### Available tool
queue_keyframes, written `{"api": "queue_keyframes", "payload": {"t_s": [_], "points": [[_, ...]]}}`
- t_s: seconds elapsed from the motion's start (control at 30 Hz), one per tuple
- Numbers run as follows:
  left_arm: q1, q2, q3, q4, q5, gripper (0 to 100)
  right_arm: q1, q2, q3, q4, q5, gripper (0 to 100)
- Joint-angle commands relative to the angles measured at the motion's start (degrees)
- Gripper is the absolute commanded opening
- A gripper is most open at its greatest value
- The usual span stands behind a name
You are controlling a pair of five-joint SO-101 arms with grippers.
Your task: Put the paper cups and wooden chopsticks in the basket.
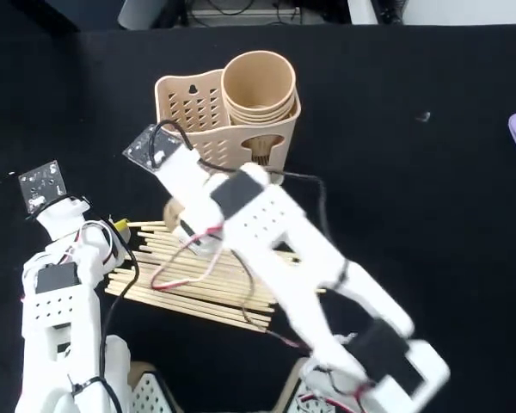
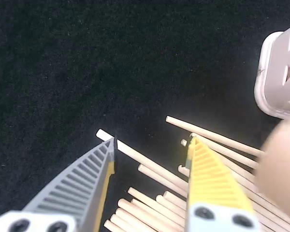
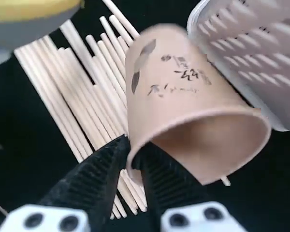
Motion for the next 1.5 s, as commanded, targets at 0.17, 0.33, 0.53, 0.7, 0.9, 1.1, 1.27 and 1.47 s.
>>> {"api": "queue_keyframes", "payload": {"t_s": [0.17, 0.33, 0.53, 0.7, 0.9, 1.1, 1.27, 1.47], "points": [[-0.7, -1.1, -1.0, -1.0, 0.2, 24, 7.9, -29.1, -6.2, 5.4, 20.4, 1.1], [-0.6, -1.1, -1.0, -1.0, 0.2, 24, 12.7, -36.4, -19.6, 5.9, 21.1, 1.1], [-0.6, -1.1, -1.0, -1.0, 0.2, 24, 19.4, -28.9, -24.7, -2.9, 21.3, 1.1], [-0.6, -1.1, -1.0, -1.0, 0.2, 24, 21.9, -17.1, -29.8, -3.6, 27.5, 1.1], [-0.6, -1.1, -1.0, -1.0, 0.2, 24, 22.2, -3.0, -44.1, 8.4, 32.5, 1.1], [-0.6, -1.1, -1.0, -1.0, 0.2, 24, 21.9, 7.1, -62.0, 21.0, 36.8, 1.1], [-0.6, -1.1, -1.0, -1.0, 0.2, 24, 22.0, 15.3, -66.5, 23.7, 37.3, 1.1], [-0.6, -1.1, -1.0, -1.0, 0.2, 24, 21.7, 18.5, -71.5, 21.5, 28.0, 9.8]]}}
